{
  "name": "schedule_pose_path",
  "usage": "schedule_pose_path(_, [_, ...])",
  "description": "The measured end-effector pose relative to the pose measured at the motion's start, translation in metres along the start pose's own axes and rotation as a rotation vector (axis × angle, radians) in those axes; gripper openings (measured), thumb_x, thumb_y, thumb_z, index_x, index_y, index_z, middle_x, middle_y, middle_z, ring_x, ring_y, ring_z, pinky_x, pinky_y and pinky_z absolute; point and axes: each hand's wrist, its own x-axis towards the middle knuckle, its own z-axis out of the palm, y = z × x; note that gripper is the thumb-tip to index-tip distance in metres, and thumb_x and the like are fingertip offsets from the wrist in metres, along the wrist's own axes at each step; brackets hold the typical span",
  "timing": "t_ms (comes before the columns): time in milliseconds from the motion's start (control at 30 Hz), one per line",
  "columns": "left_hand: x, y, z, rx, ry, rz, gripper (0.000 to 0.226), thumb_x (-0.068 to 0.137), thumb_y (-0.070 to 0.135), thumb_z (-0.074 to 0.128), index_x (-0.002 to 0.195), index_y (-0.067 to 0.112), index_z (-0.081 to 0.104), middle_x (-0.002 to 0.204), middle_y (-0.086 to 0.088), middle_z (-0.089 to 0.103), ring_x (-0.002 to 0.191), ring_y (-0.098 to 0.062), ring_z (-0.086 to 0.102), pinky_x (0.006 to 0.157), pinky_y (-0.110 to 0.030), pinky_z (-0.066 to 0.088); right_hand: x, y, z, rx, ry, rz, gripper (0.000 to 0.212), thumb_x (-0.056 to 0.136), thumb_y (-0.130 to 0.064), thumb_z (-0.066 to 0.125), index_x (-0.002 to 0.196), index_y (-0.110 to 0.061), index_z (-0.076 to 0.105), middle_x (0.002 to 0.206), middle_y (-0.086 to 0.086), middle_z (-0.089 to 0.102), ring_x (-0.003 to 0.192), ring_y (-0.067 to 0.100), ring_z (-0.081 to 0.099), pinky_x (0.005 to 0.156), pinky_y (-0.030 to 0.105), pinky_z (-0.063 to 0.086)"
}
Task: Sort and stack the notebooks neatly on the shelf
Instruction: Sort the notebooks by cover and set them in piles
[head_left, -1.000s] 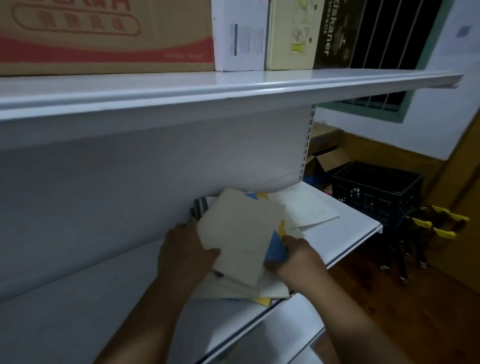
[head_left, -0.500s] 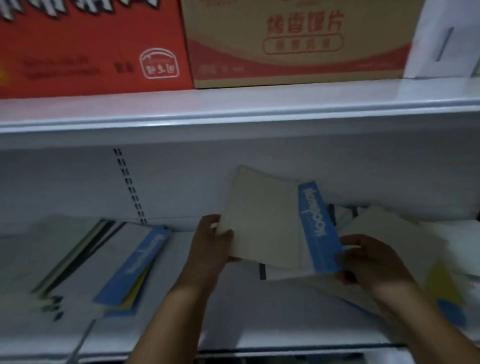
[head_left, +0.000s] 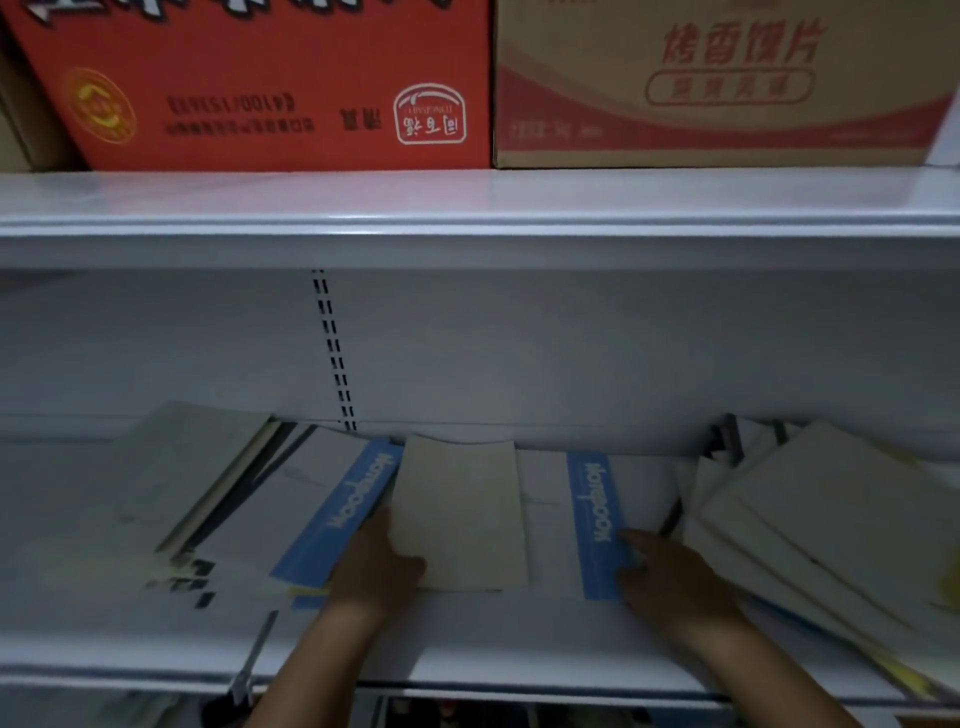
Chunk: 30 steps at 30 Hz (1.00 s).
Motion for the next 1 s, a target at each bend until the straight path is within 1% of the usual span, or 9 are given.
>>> schedule_pose_path(133, [0.004, 0.002, 0.001, 0.178, -0.049, 0.056, 0.076, 0.085, 0.015, 0.058, 0.148, 0.011, 0.014, 0.154, -0.010, 0.026, 0.140, -0.025, 0.030, 0.110, -0.031, 0.029, 0.000, 0.000, 0.001, -0.107, 0.026, -0.003, 0.050, 0.093, -0.021, 0.040, 0.142, -0.030, 0.034, 0.147, 0.004, 0.040, 0.123, 0.022, 0.049, 0.092, 0.024, 0.042])
schedule_pose_path(267, [0.007, -0.003, 0.008, 0.283, -0.009, 0.262, 0.068, 0.088, 0.015, 0.050, 0.147, 0.021, 0.018, 0.159, 0.000, 0.002, 0.147, -0.019, 0.005, 0.116, -0.027, 0.016, -0.002, 0.000, 0.007, -0.048, 0.091, 0.032, 0.047, 0.095, -0.019, 0.038, 0.141, -0.029, 0.035, 0.148, 0.001, 0.038, 0.123, 0.020, 0.049, 0.092, 0.020, 0.042])
schedule_pose_path(433, [0.005, -0.005, 0.024, 0.473, -0.141, 0.427, 0.071, 0.078, 0.049, 0.022, 0.145, 0.028, 0.024, 0.158, 0.005, 0.013, 0.146, -0.014, 0.006, 0.118, -0.028, 0.006, -0.001, 0.012, 0.001, -0.033, 0.110, 0.059, 0.047, 0.096, -0.019, 0.038, 0.143, -0.024, 0.033, 0.151, 0.000, 0.033, 0.132, 0.018, 0.041, 0.103, 0.019, 0.034])
schedule_pose_path(600, [0.010, 0.003, 0.025, 0.545, -0.153, 0.351, 0.059, 0.088, 0.053, 0.026, 0.141, 0.027, 0.034, 0.155, 0.007, 0.021, 0.145, -0.011, 0.014, 0.116, -0.030, 0.013, -0.005, 0.016, -0.013, -0.133, 0.081, -0.009, 0.047, 0.096, -0.025, 0.037, 0.142, -0.023, 0.034, 0.152, -0.002, 0.032, 0.135, 0.016, 0.037, 0.107, 0.020, 0.029])
schedule_pose_path(700, [-0.001, 0.028, 0.038, 0.352, -0.041, 0.350, 0.052, 0.083, 0.050, 0.044, 0.121, 0.019, 0.059, 0.140, 0.000, 0.049, 0.131, -0.018, 0.042, 0.107, -0.030, 0.029, -0.018, 0.017, -0.029, -0.207, 0.007, -0.057, 0.058, 0.093, -0.047, 0.038, 0.146, -0.025, 0.026, 0.152, -0.002, 0.032, 0.136, 0.019, 0.035, 0.109, 0.025, 0.029])
schedule_pose_path(800, [-0.011, 0.067, 0.075, 0.186, -0.041, 0.416, 0.030, 0.085, 0.020, 0.061, 0.115, 0.018, 0.063, 0.125, -0.003, 0.060, 0.107, -0.018, 0.058, 0.091, -0.024, 0.040, -0.036, 0.035, -0.052, -0.156, 0.170, -0.134, 0.054, 0.088, -0.052, 0.048, 0.137, -0.030, 0.042, 0.139, -0.005, 0.051, 0.126, 0.012, 0.047, 0.101, 0.015, 0.030])
schedule_pose_path(867, [-0.015, 0.093, 0.109, 0.136, -0.220, 0.463, 0.036, 0.087, 0.020, 0.060, 0.123, 0.017, 0.058, 0.125, 0.001, 0.057, 0.102, -0.011, 0.055, 0.089, -0.020, 0.038, -0.040, 0.059, -0.074, -0.062, 0.347, -0.155, 0.041, 0.087, -0.047, 0.052, 0.125, -0.031, 0.055, 0.101, -0.007, 0.069, 0.093, 0.006, 0.061, 0.079, 0.006, 0.037])
schedule_pose_path(933, [-0.023, 0.122, 0.141, 0.050, -0.393, 0.429, 0.047, 0.088, 0.022, 0.060, 0.133, 0.015, 0.048, 0.133, 0.001, 0.050, 0.113, -0.014, 0.052, 0.099, -0.024, 0.038, -0.037, 0.092, -0.100, 0.057, 0.503, -0.126, 0.032, 0.088, -0.037, 0.055, 0.117, -0.024, 0.062, 0.070, -0.010, 0.061, 0.064, 0.000, 0.054, 0.059, 0.006, 0.038])
schedule_pose_path(1000, [-0.031, 0.146, 0.170, 0.060, -0.465, 0.421, 0.056, 0.089, 0.031, 0.056, 0.140, 0.015, 0.036, 0.139, 0.003, 0.044, 0.122, -0.015, 0.046, 0.104, -0.026, 0.035, -0.033, 0.127, -0.124, 0.122, 0.648, -0.041, 0.034, 0.088, -0.031, 0.058, 0.119, -0.018, 0.059, 0.095, -0.001, 0.066, 0.084, 0.007, 0.057, 0.072, 0.012, 0.042])
